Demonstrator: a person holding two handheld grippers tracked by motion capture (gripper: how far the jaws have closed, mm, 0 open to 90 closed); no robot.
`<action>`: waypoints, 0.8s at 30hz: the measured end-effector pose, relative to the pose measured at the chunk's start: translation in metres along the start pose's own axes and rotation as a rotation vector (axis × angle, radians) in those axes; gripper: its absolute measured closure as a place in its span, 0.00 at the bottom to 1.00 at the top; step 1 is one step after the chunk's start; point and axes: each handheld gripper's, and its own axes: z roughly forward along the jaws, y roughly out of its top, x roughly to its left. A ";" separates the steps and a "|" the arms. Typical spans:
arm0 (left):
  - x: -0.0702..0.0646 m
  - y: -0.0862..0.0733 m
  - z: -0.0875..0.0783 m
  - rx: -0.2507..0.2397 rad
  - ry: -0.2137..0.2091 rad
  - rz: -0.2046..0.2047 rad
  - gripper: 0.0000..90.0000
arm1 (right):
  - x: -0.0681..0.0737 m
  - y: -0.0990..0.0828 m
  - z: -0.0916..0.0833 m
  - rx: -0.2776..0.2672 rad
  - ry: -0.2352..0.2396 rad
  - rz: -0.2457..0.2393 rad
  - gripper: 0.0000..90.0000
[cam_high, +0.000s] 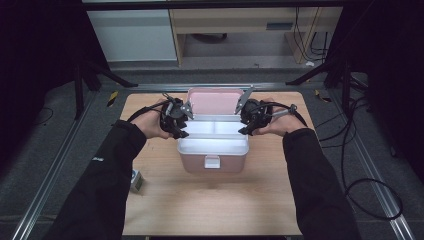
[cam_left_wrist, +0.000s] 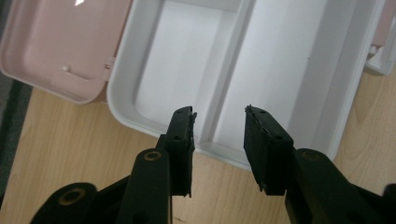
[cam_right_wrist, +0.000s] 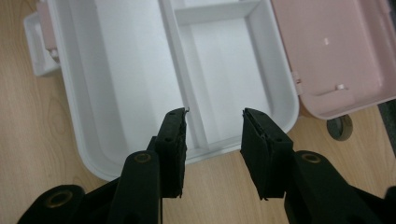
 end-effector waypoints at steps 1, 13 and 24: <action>0.000 0.001 0.002 0.007 0.002 0.009 0.70 | 0.000 0.001 0.004 0.013 -0.001 -0.001 0.69; 0.007 0.009 0.018 0.080 -0.028 0.031 0.78 | 0.001 0.009 0.033 0.161 0.046 -0.068 0.85; 0.006 0.010 0.026 0.123 -0.022 0.077 0.84 | -0.001 0.016 0.041 0.228 0.071 -0.091 0.91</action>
